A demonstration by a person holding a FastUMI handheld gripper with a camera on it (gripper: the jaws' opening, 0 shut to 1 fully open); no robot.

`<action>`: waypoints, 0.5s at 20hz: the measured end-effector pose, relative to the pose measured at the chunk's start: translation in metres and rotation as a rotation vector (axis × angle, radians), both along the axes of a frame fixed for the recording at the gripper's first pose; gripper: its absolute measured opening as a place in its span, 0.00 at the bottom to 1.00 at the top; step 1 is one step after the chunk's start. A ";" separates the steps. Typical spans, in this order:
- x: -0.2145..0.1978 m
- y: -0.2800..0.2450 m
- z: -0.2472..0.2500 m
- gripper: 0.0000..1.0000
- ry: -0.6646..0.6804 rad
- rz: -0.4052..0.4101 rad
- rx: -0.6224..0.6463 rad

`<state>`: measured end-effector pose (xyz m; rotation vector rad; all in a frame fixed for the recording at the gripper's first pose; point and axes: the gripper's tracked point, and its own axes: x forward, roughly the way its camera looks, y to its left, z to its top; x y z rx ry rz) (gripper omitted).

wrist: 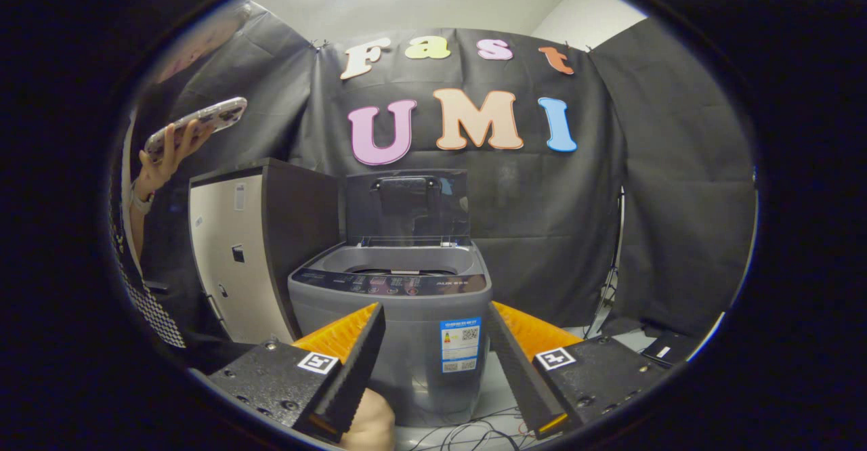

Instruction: Put the clothes into the washing machine and then close the washing machine lid.

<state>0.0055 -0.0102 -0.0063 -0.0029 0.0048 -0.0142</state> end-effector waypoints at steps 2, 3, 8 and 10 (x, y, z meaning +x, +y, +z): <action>0.000 0.000 0.000 0.90 0.000 0.000 0.000; 0.000 0.000 0.000 0.90 0.000 0.000 0.000; 0.001 0.000 0.005 0.91 0.000 0.000 0.000; 0.000 0.001 0.005 0.91 0.000 0.000 0.000</action>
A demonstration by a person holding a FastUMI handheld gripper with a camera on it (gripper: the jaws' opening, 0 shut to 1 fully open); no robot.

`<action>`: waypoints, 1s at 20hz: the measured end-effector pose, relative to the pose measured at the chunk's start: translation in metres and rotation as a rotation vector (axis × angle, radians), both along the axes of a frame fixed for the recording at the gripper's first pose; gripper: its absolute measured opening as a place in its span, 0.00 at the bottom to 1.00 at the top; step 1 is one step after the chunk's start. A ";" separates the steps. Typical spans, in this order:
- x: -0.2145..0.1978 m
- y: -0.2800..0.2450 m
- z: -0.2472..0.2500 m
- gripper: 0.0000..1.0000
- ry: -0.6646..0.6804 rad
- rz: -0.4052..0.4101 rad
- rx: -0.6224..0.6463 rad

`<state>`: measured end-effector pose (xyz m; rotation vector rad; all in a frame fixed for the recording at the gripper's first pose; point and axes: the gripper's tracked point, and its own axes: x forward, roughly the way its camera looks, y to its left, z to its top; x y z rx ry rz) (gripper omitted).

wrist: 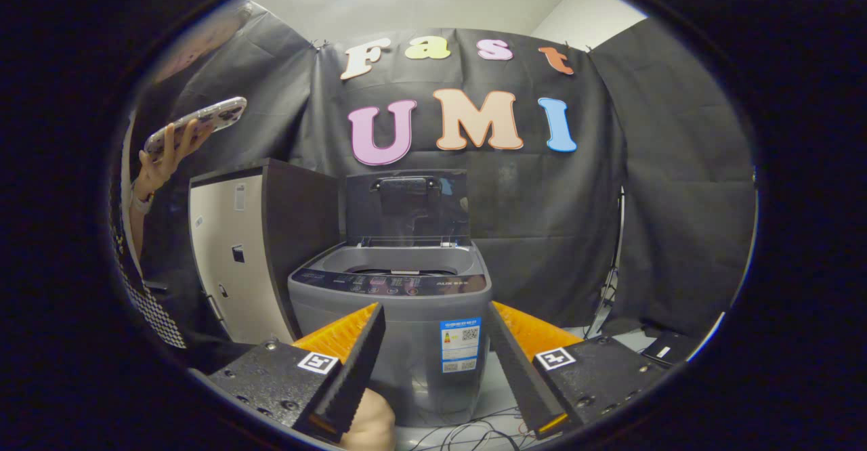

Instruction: Put the clothes into the washing machine and then close the washing machine lid.

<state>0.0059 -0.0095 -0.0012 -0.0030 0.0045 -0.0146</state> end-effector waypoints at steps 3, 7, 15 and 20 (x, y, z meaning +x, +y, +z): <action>0.000 0.000 -0.001 0.90 0.000 0.000 0.000; 0.000 0.000 -0.001 0.90 0.000 0.000 0.000; 0.000 0.000 -0.001 0.91 0.000 -0.001 0.000; -0.006 -0.010 -0.002 0.90 0.000 -0.001 0.000</action>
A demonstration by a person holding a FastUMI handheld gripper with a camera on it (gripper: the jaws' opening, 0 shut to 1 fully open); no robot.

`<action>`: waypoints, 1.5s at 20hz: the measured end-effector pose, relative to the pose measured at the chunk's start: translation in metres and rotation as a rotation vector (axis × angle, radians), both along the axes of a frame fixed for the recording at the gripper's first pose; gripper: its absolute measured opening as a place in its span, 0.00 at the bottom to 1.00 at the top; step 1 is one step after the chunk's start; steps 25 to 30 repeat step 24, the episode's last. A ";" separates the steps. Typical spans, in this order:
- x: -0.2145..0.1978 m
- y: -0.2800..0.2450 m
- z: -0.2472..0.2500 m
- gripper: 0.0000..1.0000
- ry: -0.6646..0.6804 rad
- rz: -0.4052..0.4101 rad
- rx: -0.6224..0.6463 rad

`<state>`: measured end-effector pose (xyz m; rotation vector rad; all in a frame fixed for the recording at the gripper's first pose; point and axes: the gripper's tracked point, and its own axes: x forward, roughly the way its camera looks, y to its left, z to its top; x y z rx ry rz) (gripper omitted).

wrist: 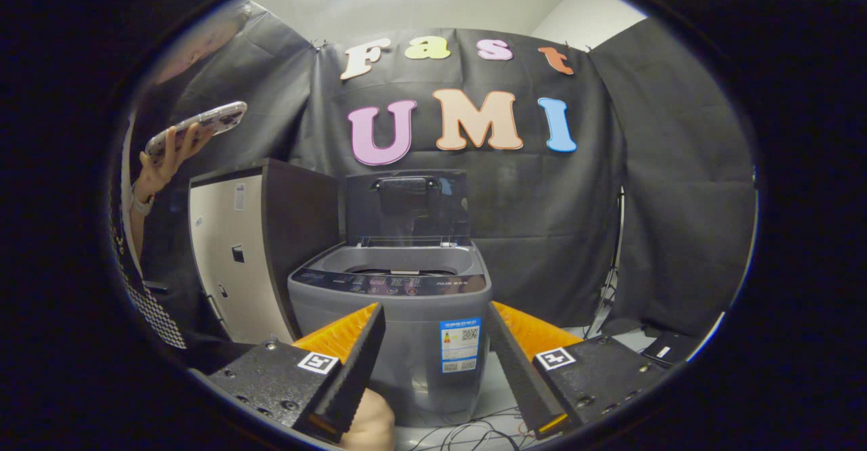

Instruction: Put the clothes into the washing machine and then close the washing machine lid.

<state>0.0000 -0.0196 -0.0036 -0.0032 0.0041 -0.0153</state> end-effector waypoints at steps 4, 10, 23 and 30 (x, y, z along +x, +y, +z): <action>0.001 0.000 0.000 0.90 0.000 0.000 0.000; 0.007 0.009 -0.003 0.91 0.000 0.000 0.000; 0.007 0.009 -0.003 0.90 0.001 -0.001 0.000; 0.006 0.009 -0.003 0.91 0.001 -0.001 0.000</action>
